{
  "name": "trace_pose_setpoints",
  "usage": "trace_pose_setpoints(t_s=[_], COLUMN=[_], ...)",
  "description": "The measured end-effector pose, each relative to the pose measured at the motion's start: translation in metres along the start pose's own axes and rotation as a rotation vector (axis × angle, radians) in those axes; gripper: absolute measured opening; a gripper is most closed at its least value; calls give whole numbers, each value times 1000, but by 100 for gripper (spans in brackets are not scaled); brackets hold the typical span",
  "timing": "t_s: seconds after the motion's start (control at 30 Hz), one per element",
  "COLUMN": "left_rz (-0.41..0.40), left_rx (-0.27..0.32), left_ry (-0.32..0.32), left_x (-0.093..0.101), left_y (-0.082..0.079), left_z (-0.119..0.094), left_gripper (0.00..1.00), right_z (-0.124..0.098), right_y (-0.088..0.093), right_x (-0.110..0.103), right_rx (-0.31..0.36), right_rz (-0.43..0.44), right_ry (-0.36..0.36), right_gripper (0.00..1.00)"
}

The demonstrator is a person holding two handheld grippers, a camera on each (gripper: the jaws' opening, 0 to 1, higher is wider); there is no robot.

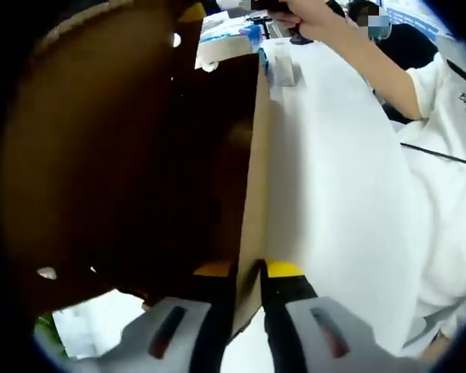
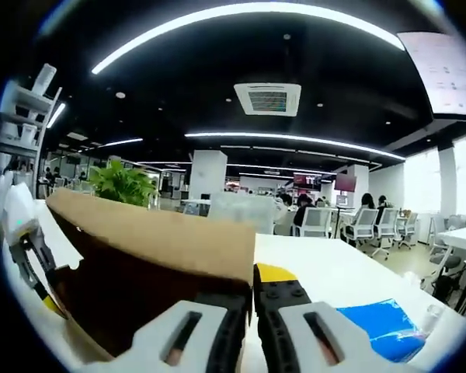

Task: Operate the shoe box by opening the lid, removing the specified soft item, and placing it in the target area until the item is outside and the box remains undamaged.

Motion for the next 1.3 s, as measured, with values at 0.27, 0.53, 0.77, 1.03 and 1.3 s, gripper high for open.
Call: trace_pose_setpoints(t_s=[0.27,0.53,0.77,1.03,1.3], left_rz=[-113,-178,-312,-367,-396], left_rx=[96,304,476,518,634], left_ry=[25,42,51,40,74], left_x=[-4,-5,-10,-12,-10], left_y=[-1,-9,-14,-15,-19], left_z=[-5,-14,-23,-26,-37], left_gripper=[14,15,20,23,23], right_z=[-3,-3,-4,-4,-4], right_y=[2,3,6,6,6], right_x=[-4,-3,-4,-5,-6], right_rx=[19,22,22,21,25], right_rz=[-17,4,-29,-39,-46], right_ry=[7,12,36,37,48], right_gripper=[0,0,0,0,0])
Point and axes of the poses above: the point that each gripper's makers call its tool centre point, and the gripper's own axes: z roughly forward along the fingers, x roughly to its right, y roughly out of its underside, the point moved 2 cm from there along -z, roughly backward along the fingers, and after that the axes turned 15 degrees about -x, right-handed, at the moved point
